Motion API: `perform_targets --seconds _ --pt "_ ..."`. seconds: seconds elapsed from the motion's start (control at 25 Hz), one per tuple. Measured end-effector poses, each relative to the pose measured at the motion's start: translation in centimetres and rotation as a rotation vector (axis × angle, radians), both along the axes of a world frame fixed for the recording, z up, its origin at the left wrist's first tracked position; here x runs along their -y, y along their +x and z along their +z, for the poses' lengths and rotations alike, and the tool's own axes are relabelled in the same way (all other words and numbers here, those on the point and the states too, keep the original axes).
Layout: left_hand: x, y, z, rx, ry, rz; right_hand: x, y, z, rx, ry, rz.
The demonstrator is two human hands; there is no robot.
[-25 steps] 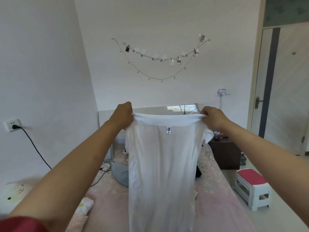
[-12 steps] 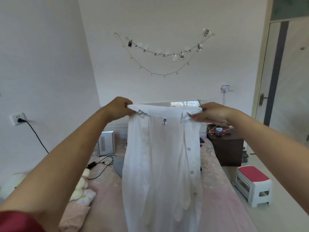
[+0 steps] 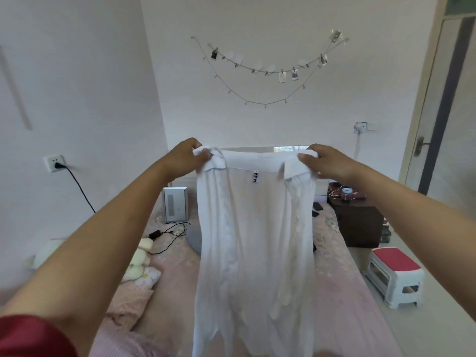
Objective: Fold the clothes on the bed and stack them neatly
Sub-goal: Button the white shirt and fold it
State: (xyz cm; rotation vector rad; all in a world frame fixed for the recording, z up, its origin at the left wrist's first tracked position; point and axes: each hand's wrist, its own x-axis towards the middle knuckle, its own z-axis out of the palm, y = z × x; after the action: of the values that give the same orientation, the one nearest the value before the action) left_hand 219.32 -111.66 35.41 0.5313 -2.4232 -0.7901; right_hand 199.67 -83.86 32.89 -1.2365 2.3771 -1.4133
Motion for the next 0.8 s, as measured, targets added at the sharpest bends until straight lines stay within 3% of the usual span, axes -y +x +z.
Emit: perform_targets --seconds 0.08,0.16,0.32,0.52,0.6,0.68,0.8 --pt "-0.3 1.1 -1.0 -0.051 0.291 -0.123 -0.2 1.4 -0.8 0.170 -0.048 0.043" --pt "-0.3 1.9 -1.8 -0.067 0.375 -0.144 0.0 2.8 -1.7 0.133 -0.006 0.008" --pt "-0.1 3.9 -3.0 -0.091 0.099 -0.087 0.4 5.5 -3.0 -0.052 0.027 -0.115" --pt "-0.2 9.1 -5.7 0.116 -0.265 -0.331 -0.4 11.0 -5.5 -0.086 0.269 -0.085" --pt "-0.4 11.1 -7.6 0.164 -0.191 -0.333 -0.7 13.1 -6.7 -0.113 0.410 -0.098" --pt "-0.7 12.6 -9.2 0.188 -0.126 -0.349 -1.3 14.6 -7.5 -0.016 0.423 -0.048" --pt "-0.6 13.9 -10.6 0.248 -0.200 -0.439 -2.2 16.3 -8.4 0.120 0.406 0.011"
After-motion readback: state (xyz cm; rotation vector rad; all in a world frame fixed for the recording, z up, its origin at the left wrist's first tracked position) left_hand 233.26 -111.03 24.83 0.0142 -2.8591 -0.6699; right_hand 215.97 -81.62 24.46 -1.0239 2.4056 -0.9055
